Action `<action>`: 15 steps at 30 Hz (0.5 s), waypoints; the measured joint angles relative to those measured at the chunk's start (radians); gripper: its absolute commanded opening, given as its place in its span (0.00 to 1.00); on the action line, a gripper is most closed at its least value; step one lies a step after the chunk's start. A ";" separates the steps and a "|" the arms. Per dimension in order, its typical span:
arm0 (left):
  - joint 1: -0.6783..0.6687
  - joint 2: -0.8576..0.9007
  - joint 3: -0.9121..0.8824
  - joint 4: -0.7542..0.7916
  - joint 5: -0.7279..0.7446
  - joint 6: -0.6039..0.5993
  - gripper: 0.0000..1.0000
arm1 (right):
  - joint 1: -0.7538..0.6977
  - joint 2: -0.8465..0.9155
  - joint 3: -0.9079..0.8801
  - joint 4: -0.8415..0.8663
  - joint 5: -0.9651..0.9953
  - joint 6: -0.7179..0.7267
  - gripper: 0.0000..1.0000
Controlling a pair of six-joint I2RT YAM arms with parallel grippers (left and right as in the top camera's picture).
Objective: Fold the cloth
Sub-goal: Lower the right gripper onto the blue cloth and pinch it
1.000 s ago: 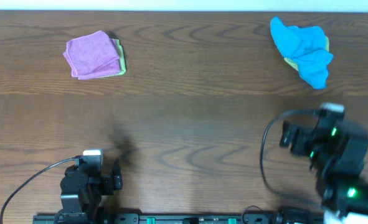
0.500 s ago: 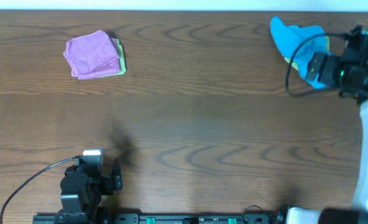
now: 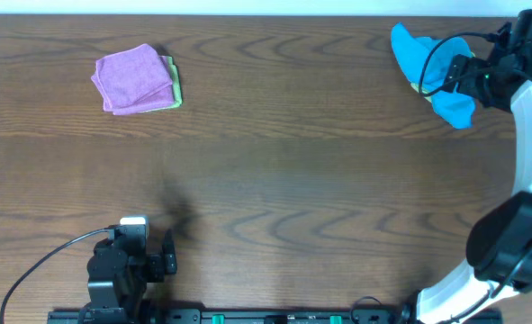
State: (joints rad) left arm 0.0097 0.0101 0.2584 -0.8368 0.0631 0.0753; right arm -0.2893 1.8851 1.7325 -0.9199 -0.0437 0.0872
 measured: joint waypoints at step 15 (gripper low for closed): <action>0.000 0.000 0.000 0.000 0.000 0.000 0.95 | -0.009 0.168 0.000 0.236 -0.031 0.219 0.95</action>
State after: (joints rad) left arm 0.0097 0.0101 0.2584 -0.8368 0.0631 0.0757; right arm -0.2985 2.0533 1.7329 -0.6838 -0.0750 0.3061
